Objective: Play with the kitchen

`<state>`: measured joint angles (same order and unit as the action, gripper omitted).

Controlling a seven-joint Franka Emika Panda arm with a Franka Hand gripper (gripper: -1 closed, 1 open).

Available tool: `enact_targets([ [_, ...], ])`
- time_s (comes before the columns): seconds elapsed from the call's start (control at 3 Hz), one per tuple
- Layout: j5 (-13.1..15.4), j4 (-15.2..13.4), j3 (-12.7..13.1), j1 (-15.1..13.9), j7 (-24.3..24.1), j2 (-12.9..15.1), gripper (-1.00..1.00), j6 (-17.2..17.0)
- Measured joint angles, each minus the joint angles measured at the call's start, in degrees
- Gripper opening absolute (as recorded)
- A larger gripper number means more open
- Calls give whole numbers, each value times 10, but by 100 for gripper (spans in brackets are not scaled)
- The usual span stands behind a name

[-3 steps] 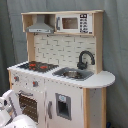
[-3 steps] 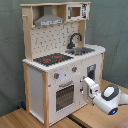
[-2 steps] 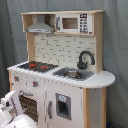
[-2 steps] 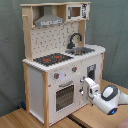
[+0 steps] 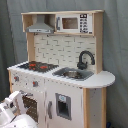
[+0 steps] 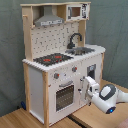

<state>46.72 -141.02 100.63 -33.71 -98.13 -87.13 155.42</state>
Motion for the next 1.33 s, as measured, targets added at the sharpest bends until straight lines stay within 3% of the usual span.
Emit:
enact_targets([
  [0.33, 21, 12, -1, -23, -53, 0, 100, 1],
  [0.67, 31, 47, -5, -64, -75, 0, 100, 2],
  [1.0, 67, 72, -13, -97, -74, 12, 100, 16],
  [1.33, 93, 72, -22, -112, -56, 19, 100, 60],
])
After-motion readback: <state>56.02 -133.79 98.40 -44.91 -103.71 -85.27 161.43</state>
